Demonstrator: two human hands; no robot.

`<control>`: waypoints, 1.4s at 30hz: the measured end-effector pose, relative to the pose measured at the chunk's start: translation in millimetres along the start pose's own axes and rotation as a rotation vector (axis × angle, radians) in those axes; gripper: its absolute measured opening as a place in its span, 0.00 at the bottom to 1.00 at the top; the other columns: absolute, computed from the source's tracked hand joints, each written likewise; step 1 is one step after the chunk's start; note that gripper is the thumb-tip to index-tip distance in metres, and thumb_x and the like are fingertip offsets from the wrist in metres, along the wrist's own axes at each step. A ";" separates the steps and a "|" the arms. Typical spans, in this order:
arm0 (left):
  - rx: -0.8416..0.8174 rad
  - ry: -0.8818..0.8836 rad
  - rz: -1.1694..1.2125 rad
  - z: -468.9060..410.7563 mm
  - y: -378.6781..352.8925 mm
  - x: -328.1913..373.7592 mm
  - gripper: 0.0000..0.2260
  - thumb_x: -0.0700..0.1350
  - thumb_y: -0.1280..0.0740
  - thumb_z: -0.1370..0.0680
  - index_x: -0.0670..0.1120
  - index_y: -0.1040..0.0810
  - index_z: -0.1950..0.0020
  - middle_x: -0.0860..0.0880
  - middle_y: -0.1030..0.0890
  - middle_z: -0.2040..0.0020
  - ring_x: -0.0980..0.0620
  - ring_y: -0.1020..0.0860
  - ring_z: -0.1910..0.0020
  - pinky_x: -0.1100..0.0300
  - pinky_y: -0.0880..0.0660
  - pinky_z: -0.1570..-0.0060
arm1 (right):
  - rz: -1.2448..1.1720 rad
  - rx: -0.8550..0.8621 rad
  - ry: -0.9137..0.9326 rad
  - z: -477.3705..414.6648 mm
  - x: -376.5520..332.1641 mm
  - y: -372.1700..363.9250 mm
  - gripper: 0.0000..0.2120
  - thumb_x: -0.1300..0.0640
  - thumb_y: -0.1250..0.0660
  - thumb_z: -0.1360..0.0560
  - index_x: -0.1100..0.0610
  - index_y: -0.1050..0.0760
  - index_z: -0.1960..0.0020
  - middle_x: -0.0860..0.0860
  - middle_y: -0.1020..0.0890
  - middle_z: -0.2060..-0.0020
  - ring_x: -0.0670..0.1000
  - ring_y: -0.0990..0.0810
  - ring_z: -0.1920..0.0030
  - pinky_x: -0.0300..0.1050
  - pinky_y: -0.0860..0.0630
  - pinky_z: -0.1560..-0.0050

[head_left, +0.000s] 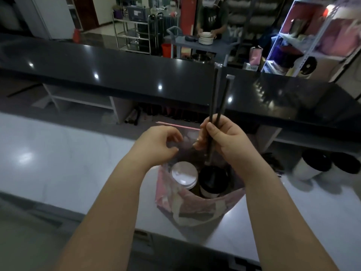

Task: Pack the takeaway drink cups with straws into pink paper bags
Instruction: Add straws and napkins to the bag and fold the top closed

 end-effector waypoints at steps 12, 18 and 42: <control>-0.250 -0.111 0.005 -1.4 3.6 -50.5 0.52 0.56 0.21 0.36 0.55 0.50 0.20 0.55 0.47 0.21 0.55 0.53 0.22 0.52 0.48 0.25 | 1.079 0.101 -0.285 -12.3 39.8 12.7 0.06 0.55 0.34 0.22 0.46 0.21 0.55 0.40 0.19 0.60 0.42 0.21 0.55 0.35 0.30 0.58; -0.225 -0.134 -0.001 -4.0 5.1 -49.0 0.52 0.57 0.21 0.35 0.56 0.51 0.20 0.56 0.49 0.20 0.54 0.53 0.22 0.47 0.45 0.25 | 1.473 0.053 -0.399 -25.1 49.4 10.6 0.15 0.54 0.33 0.23 0.52 0.26 0.37 0.53 0.20 0.42 0.57 0.23 0.43 0.50 0.25 0.49; -0.044 -0.366 -0.344 -32.5 -74.4 114.1 0.18 0.55 0.36 0.23 0.55 0.26 0.33 0.53 0.25 0.37 0.48 0.32 0.36 0.48 0.36 0.40 | 1.327 0.459 -0.008 56.8 -24.2 109.3 0.14 0.60 0.30 0.26 0.49 0.21 0.42 0.43 0.20 0.48 0.45 0.26 0.45 0.40 0.31 0.47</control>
Point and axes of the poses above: each hand's wrist, its own z-axis away from the middle knuckle, its own y-axis out of the back of the hand, x = y × z, the point moved 1 cm from there along -z, towards the middle knuckle
